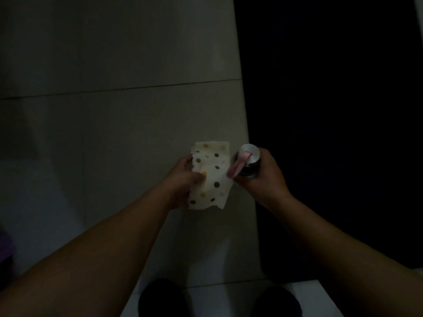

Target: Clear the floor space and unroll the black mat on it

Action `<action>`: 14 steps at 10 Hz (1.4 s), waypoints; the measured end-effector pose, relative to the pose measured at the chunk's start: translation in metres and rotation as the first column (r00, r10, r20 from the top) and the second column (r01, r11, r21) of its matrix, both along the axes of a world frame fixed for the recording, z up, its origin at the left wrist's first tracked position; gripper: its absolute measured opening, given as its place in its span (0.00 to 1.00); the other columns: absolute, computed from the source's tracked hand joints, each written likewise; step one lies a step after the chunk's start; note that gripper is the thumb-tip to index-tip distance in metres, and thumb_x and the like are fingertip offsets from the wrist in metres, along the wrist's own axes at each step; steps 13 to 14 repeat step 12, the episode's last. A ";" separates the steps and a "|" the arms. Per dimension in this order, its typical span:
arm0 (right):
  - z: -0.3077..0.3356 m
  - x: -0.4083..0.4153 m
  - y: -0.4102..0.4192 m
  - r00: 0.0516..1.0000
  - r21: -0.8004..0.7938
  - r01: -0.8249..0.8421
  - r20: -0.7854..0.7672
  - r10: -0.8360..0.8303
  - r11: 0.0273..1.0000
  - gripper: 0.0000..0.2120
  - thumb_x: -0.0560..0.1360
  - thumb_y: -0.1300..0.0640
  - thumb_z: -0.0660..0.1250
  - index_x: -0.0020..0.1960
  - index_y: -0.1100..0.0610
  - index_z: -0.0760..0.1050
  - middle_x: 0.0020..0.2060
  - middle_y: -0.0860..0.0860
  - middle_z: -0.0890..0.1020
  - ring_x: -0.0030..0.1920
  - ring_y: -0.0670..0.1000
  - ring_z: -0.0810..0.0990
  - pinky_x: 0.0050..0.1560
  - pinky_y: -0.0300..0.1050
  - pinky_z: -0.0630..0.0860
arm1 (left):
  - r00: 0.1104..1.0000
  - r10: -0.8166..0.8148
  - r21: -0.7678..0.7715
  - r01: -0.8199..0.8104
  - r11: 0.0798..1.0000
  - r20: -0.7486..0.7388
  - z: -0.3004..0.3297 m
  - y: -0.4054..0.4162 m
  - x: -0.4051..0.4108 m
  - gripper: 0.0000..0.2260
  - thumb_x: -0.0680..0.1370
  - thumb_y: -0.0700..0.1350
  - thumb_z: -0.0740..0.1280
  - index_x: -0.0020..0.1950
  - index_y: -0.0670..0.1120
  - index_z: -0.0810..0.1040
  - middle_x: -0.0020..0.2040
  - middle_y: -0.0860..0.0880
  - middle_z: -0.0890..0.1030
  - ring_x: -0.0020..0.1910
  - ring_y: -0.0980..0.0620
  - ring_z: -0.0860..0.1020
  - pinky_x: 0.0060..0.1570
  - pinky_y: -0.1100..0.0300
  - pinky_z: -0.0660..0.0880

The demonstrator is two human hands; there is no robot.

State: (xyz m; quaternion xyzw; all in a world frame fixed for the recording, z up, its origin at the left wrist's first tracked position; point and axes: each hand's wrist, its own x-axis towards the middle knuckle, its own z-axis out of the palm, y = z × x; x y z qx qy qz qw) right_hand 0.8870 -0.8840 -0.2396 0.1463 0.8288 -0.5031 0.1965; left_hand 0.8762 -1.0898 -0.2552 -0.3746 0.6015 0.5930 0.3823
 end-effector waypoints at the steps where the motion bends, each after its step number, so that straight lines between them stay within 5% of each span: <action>1: -0.014 -0.005 -0.003 0.998 -0.023 0.045 -0.041 -0.046 0.999 0.23 0.58 0.37 0.77 0.48 0.37 0.71 0.45 0.43 0.81 0.44 0.40 0.82 0.40 0.44 0.82 | 0.998 -0.064 -0.191 0.059 0.980 -0.018 -0.025 -0.010 -0.002 0.33 0.71 0.38 0.71 0.72 0.52 0.62 0.68 0.46 0.73 0.59 0.44 0.76 0.58 0.42 0.77; 3: -0.023 0.005 -0.003 0.993 0.008 0.074 -0.091 -0.073 0.997 0.25 0.58 0.35 0.75 0.50 0.31 0.67 0.47 0.40 0.79 0.46 0.38 0.80 0.40 0.35 0.77 | 0.943 -0.328 -0.441 0.273 0.855 -0.051 -0.044 -0.017 0.012 0.31 0.67 0.45 0.74 0.67 0.47 0.66 0.60 0.44 0.77 0.55 0.43 0.78 0.56 0.48 0.77; 5: -0.022 0.015 -0.001 0.998 0.078 0.023 -0.052 -0.019 0.997 0.29 0.55 0.34 0.73 0.50 0.28 0.63 0.46 0.33 0.76 0.45 0.33 0.76 0.39 0.31 0.72 | 0.894 -0.448 -0.450 0.402 0.797 0.005 -0.051 -0.006 0.035 0.22 0.67 0.53 0.74 0.54 0.49 0.67 0.49 0.49 0.75 0.47 0.47 0.76 0.45 0.54 0.75; 6: -0.024 0.015 -0.003 0.998 0.088 0.030 -0.054 -0.026 0.996 0.30 0.55 0.35 0.73 0.52 0.31 0.63 0.45 0.35 0.76 0.45 0.37 0.77 0.41 0.35 0.74 | 0.902 -0.430 -0.416 0.404 0.815 0.035 -0.055 -0.006 0.045 0.16 0.69 0.48 0.71 0.53 0.50 0.68 0.50 0.49 0.76 0.48 0.47 0.77 0.48 0.48 0.79; 7: -0.027 0.016 -0.004 0.998 0.098 0.035 -0.054 -0.030 0.995 0.31 0.57 0.37 0.73 0.55 0.35 0.63 0.46 0.38 0.76 0.46 0.44 0.79 0.42 0.38 0.74 | 0.915 -0.399 -0.434 0.383 0.816 0.057 -0.058 -0.012 0.049 0.13 0.72 0.49 0.68 0.51 0.53 0.67 0.47 0.52 0.74 0.42 0.53 0.75 0.40 0.54 0.76; 8: -0.026 0.017 -0.004 0.997 0.090 0.062 -0.049 -0.058 0.994 0.37 0.57 0.34 0.72 0.61 0.39 0.62 0.49 0.38 0.76 0.47 0.41 0.77 0.42 0.34 0.72 | 0.858 -0.510 -0.570 0.451 0.686 0.065 -0.060 -0.018 0.050 0.14 0.71 0.54 0.68 0.48 0.52 0.66 0.44 0.52 0.73 0.39 0.53 0.73 0.40 0.56 0.70; 9: -0.026 0.026 -0.002 0.996 0.064 0.091 0.006 -0.092 0.994 0.31 0.58 0.34 0.73 0.56 0.38 0.64 0.49 0.36 0.76 0.45 0.35 0.76 0.37 0.28 0.70 | 0.779 -0.617 -0.633 0.533 0.562 0.110 -0.055 -0.020 0.054 0.19 0.70 0.57 0.67 0.52 0.47 0.68 0.48 0.46 0.76 0.45 0.44 0.77 0.41 0.56 0.70; 10: -0.020 0.051 0.006 0.969 0.214 -0.082 0.247 0.027 0.973 0.20 0.65 0.43 0.74 0.54 0.47 0.73 0.49 0.46 0.80 0.42 0.44 0.79 0.32 0.35 0.71 | 0.734 -0.645 -0.594 0.621 0.511 0.213 -0.038 -0.025 0.064 0.23 0.71 0.56 0.66 0.58 0.41 0.72 0.56 0.39 0.78 0.53 0.40 0.78 0.44 0.55 0.71; 11: 0.004 0.085 0.009 0.851 0.244 -0.377 0.472 0.230 0.894 0.15 0.70 0.49 0.70 0.50 0.58 0.75 0.48 0.56 0.81 0.46 0.55 0.79 0.39 0.40 0.68 | 0.661 -0.706 -0.460 0.725 0.513 0.256 0.003 -0.022 0.087 0.20 0.73 0.52 0.66 0.55 0.38 0.78 0.56 0.36 0.80 0.54 0.39 0.79 0.48 0.55 0.74; 12: 0.046 0.109 0.004 0.779 0.099 -0.437 0.538 0.321 0.894 0.11 0.71 0.49 0.69 0.45 0.57 0.77 0.42 0.54 0.81 0.46 0.57 0.81 0.40 0.43 0.73 | 0.643 -0.729 -0.344 0.756 0.557 0.234 0.050 -0.015 0.115 0.13 0.74 0.48 0.68 0.52 0.39 0.79 0.50 0.39 0.81 0.54 0.40 0.80 0.50 0.55 0.76; 14: 0.046 0.109 0.004 0.779 0.099 -0.437 0.538 0.321 0.894 0.11 0.71 0.49 0.69 0.45 0.57 0.77 0.42 0.54 0.81 0.46 0.57 0.81 0.40 0.43 0.73 | 0.643 -0.729 -0.344 0.756 0.557 0.234 0.050 -0.015 0.115 0.13 0.74 0.48 0.68 0.52 0.39 0.79 0.50 0.39 0.81 0.54 0.40 0.80 0.50 0.55 0.76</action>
